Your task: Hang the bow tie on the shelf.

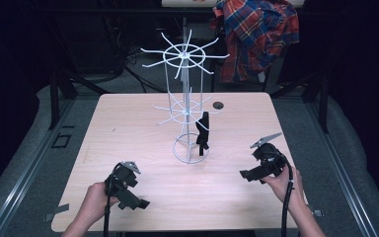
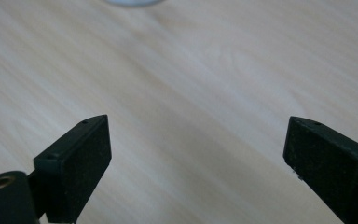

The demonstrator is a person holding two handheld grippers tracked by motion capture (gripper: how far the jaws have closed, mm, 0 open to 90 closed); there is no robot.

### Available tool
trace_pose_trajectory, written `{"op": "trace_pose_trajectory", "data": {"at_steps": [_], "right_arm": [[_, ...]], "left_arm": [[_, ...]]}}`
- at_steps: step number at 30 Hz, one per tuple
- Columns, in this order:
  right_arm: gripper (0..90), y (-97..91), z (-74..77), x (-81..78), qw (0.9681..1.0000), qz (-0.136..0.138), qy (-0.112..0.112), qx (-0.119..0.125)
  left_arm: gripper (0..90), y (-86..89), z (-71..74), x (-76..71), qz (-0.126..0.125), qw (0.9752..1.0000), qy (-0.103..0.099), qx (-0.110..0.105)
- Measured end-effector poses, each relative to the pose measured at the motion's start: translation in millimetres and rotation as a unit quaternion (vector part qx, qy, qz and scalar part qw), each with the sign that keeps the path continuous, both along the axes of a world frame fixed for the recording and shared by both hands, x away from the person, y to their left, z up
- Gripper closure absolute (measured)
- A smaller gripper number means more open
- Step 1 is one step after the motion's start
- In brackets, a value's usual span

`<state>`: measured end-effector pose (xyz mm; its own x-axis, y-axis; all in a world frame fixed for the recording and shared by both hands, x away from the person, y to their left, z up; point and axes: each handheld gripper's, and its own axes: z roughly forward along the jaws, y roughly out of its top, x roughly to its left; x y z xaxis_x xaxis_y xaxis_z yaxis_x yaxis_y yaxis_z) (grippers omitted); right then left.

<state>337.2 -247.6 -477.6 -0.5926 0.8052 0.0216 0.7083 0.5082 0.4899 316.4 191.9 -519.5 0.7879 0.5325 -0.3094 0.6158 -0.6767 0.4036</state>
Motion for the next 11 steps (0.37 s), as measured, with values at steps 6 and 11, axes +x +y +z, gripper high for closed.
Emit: {"op": "trace_pose_trajectory", "data": {"at_steps": [6, 11], "right_arm": [[4.6, 5.4, -22.9, -4.5, 0.9972, 0.017, 0.029, -0.067], [4.7, 9.2, -34.2, 2.8, 0.9930, 0.032, 0.053, -0.100]], "left_arm": [[0.2, -2.4, 0.0, -0.1, -0.003, 1.0000, -0.002, 0.004], [0.2, -2.9, 0.1, 0.0, -0.003, 1.0000, -0.003, 0.006]]}}
